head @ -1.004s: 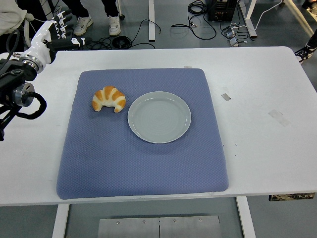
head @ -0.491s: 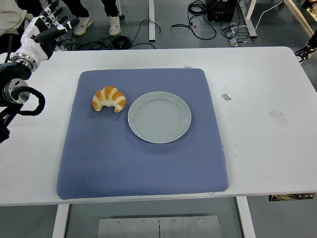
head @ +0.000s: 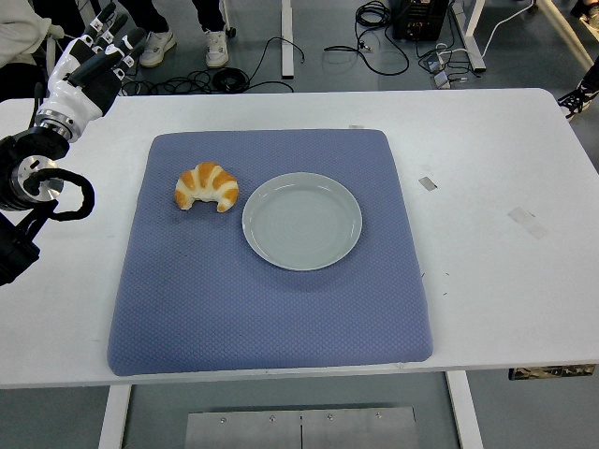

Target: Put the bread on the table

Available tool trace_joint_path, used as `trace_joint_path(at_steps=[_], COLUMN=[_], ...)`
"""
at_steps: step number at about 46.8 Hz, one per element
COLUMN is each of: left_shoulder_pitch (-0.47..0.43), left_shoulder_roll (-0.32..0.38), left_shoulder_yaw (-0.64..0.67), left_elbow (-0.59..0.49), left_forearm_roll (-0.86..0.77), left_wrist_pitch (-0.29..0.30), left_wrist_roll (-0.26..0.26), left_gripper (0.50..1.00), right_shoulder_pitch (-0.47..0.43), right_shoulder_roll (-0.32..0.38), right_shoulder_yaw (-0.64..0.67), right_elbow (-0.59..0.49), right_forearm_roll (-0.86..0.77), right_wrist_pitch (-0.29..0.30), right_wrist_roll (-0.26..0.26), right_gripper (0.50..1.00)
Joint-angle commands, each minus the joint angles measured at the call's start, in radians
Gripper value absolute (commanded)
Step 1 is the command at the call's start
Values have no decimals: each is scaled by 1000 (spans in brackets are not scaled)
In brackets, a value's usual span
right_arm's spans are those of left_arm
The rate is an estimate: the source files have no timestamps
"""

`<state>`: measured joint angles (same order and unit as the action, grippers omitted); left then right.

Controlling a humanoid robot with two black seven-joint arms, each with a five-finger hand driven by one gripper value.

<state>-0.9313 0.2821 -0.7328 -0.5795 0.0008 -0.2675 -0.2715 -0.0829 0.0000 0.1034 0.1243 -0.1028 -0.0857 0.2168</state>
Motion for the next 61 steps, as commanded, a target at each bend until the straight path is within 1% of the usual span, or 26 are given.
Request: trace_joint_path(at_steps=[1, 10, 37, 61], left_shoulder_pitch=[8, 28, 26, 26], left_shoulder_roll=[-15, -27, -27, -31], left_shoulder_yaw=[1, 0, 15, 15], left_elbow=[4, 6, 43, 43], left_forearm_roll=[-24, -48, -44, -33], left_wrist_pitch=[-12, -7, -4, -4], left_wrist_roll=[0, 2, 2, 0], left_gripper=[983, 983, 983, 983], right_shoulder_pitch=[0, 0, 0, 0], right_shoulder_roll=[0, 0, 0, 0], right_shoulder_yaw=[1, -1, -1, 1], right_elbow=[0, 0, 0, 3], right_forearm_roll=[0, 0, 0, 2], right_wrist_pitch=[0, 0, 0, 3], right_wrist_roll=[-1, -1, 1, -1], right_gripper=[1000, 1000, 1000, 1000])
